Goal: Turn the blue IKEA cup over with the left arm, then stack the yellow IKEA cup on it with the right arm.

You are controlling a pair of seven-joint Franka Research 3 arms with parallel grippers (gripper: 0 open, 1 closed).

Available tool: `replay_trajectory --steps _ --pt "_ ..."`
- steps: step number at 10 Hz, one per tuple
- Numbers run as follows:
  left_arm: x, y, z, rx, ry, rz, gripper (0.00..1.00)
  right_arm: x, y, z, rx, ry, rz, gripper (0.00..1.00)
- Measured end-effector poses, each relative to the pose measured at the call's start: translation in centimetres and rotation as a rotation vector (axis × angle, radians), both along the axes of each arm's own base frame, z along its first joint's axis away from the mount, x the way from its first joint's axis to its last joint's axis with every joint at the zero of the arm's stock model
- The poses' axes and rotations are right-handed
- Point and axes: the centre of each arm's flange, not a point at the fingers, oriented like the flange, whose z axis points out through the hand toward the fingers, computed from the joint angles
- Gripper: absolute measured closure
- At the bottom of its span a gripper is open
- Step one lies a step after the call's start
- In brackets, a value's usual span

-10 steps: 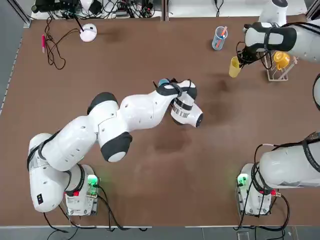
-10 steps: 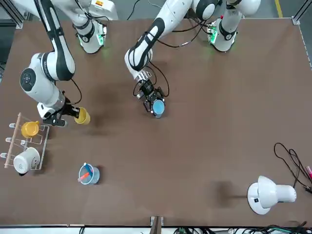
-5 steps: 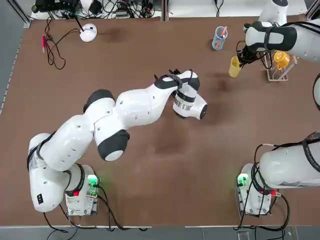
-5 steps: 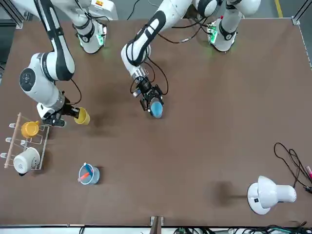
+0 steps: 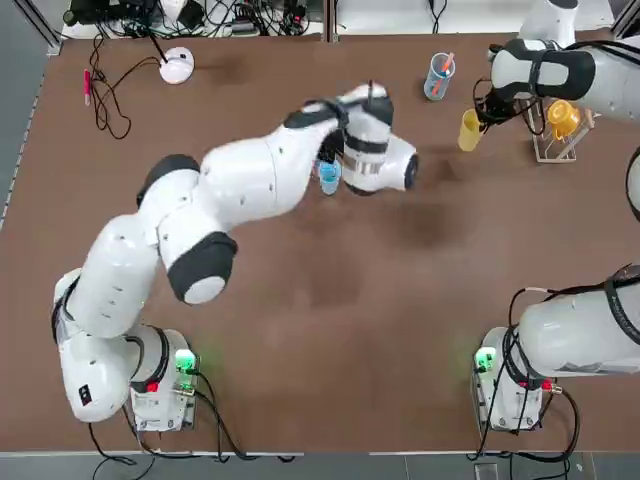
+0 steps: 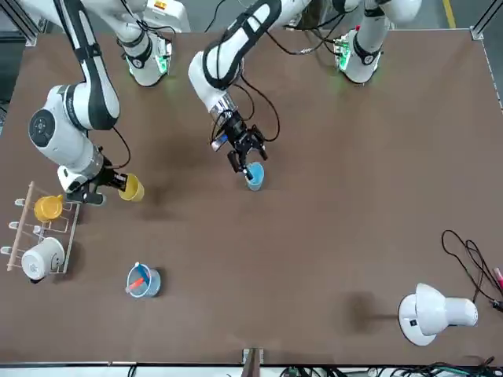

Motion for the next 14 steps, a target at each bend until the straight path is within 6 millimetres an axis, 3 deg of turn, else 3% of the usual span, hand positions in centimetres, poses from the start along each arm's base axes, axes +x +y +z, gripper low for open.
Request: replay_trajectory --steps 2,4,6,8,10,11,12,14 --pt "7.6 7.2 8.7 -0.179 0.026 0.173 0.01 0.5 1.2 0.9 0.011 -0.004 0.013 0.95" --pt "12.9 14.2 16.2 -0.399 0.024 0.277 0.01 1.6 5.4 3.7 0.04 -0.021 0.039 0.95" --pt "16.0 20.2 19.4 -0.616 0.019 0.335 0.01 2.5 11.5 7.2 0.056 -0.056 0.059 0.95" --pt "18.0 29.1 21.0 -0.878 0.005 0.549 0.01 2.5 18.0 8.5 0.078 -0.075 0.064 0.95" --pt "18.9 39.0 25.3 -1.09 -0.033 0.805 0.01 2.1 23.4 8.4 0.081 -0.076 0.072 0.95" --pt "18.4 43.1 27.3 -1.171 -0.059 0.957 0.01 1.6 25.8 8.0 0.063 -0.078 0.085 0.95" --pt "17.5 46.0 28.6 -1.219 -0.097 1.126 0.01 1.1 27.9 7.4 0.04 -0.082 0.097 0.95" --pt "15.9 49.4 30.3 -1.273 -0.15 1.42 0.01 0.3 31.2 5.5 0.036 -0.102 0.082 0.95"
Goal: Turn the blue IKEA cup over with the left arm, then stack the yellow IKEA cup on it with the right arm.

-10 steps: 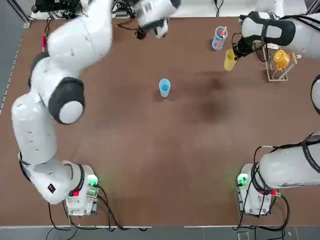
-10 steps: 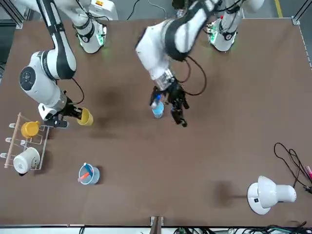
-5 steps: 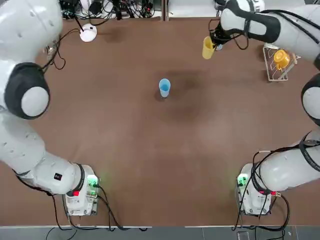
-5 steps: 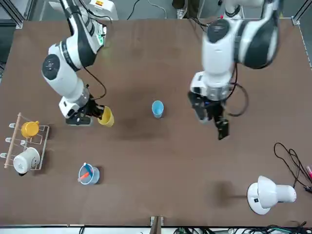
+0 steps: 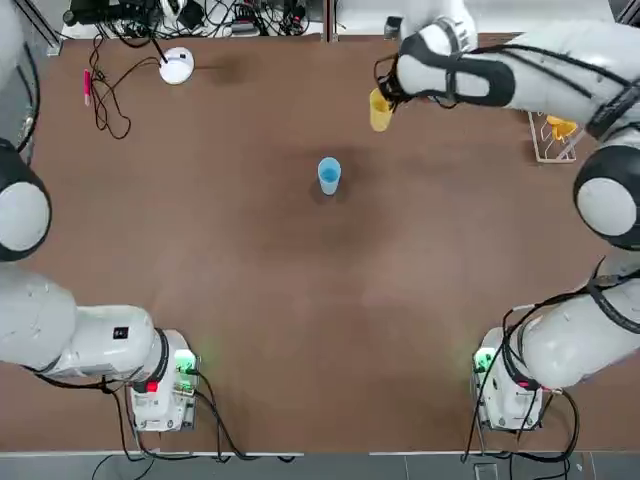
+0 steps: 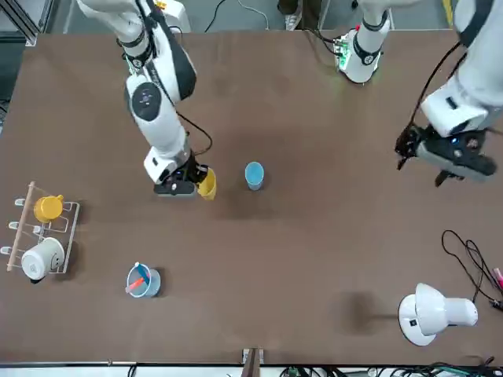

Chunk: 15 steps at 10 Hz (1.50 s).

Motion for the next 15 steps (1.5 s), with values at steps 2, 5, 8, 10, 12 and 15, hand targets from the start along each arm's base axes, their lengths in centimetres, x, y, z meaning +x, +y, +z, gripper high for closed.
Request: replay_trajectory --steps 2,5,8,10,12,15 --pt "-0.4 4.9 1.4 -0.032 -0.001 0.119 0.01 -0.8 2.7 -2.4 0.007 -0.003 -0.053 0.95" --pt "-1.0 9.4 2.9 -0.033 -0.012 0.203 0.01 -3.5 7.8 -3.1 0.046 0.014 -0.106 0.95" --pt "-1.6 7.0 4.2 -0.039 0.014 0.222 0.01 -5.5 10.2 -2.9 0.058 0.024 -0.118 0.95" --pt "-1.9 6.8 4.0 -0.045 0.042 0.293 0.01 -6.0 10.8 -3.9 0.038 0.026 -0.137 0.95" --pt "-2.0 7.2 4.3 -0.04 0.039 0.309 0.01 -7.0 12.0 -5.1 0.028 0.039 -0.149 0.95" --pt "-2.0 7.2 4.9 -0.033 0.025 0.308 0.01 -8.3 13.9 -4.8 0.043 0.045 -0.154 0.95"
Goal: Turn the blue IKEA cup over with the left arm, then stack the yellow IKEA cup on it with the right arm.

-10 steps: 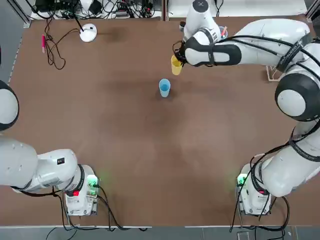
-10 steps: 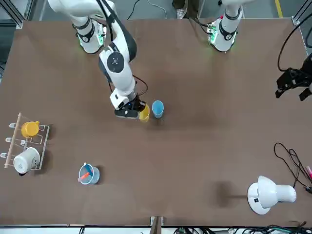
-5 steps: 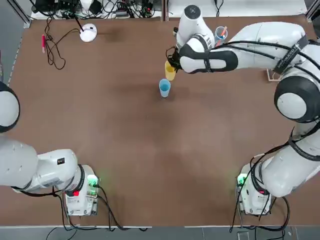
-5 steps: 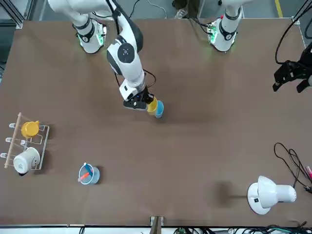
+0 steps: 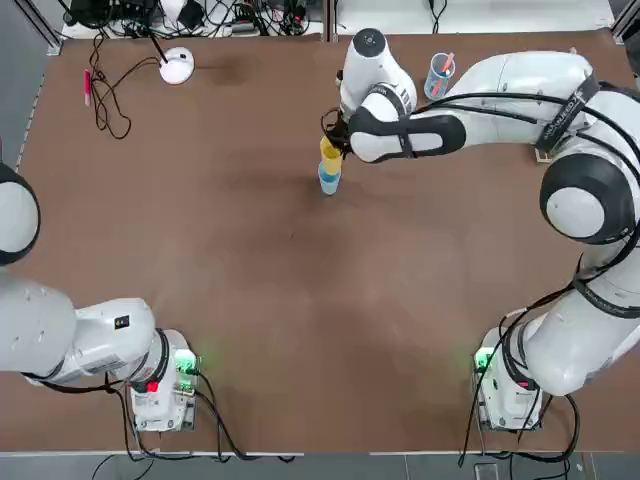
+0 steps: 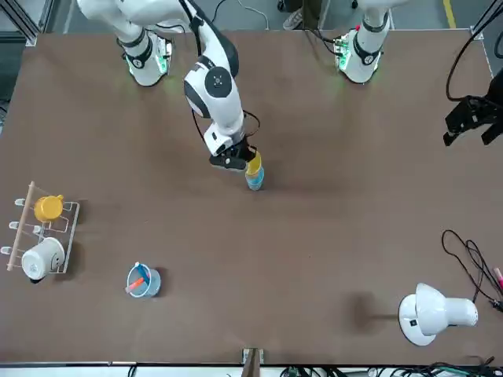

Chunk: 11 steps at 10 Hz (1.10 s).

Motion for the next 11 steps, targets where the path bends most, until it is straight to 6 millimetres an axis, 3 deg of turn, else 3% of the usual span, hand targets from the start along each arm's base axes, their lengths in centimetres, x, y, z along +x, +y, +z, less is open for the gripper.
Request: replay_trajectory --steps 6,10,11 --pt "0.3 -0.1 -0.6 0.0 0.013 -0.004 0.01 0.0 0.3 -2.5 -0.035 0.009 -0.021 0.95" --pt "0.4 0.1 -0.9 -0.001 0.019 -0.002 0.01 0.7 0.7 -1.9 -0.022 -0.001 -0.028 0.96" --pt "0.4 -0.1 -0.9 -0.001 0.019 -0.006 0.01 0.7 0.7 -1.9 -0.022 -0.001 -0.027 0.87"
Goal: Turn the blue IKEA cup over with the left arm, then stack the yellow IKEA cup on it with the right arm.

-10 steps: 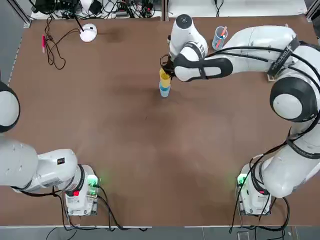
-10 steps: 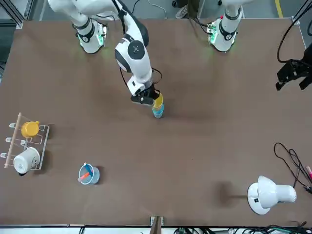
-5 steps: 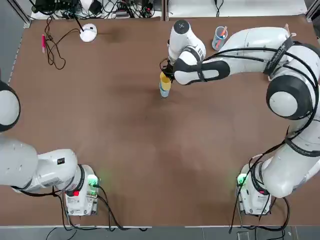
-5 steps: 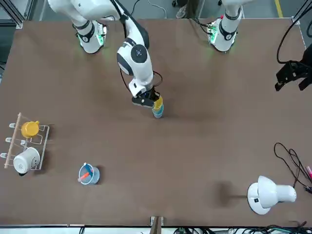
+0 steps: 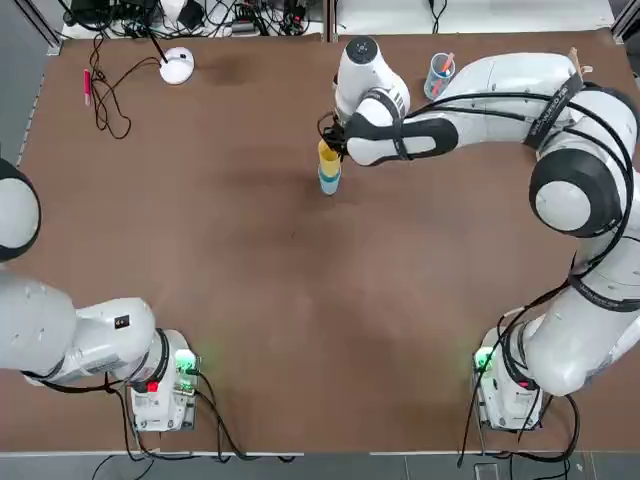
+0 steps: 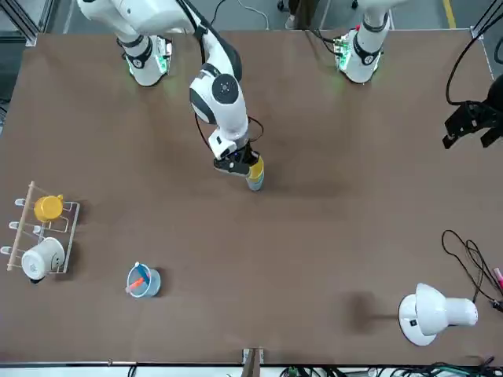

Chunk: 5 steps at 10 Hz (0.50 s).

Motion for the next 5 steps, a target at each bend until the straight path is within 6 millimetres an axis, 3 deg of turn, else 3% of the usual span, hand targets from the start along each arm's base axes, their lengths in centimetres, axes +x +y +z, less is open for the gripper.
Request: replay_trajectory --steps 2,5 --pt "0.0 -0.08 0.0 0.0 0.0 -0.001 0.01 -0.01 0.0 -0.1 -0.002 0.001 0.001 0.56" --pt "-0.02 -0.08 -0.02 0.0 0.002 -0.001 0.01 -0.15 0.15 -0.09 -0.001 0.002 0.001 0.34"
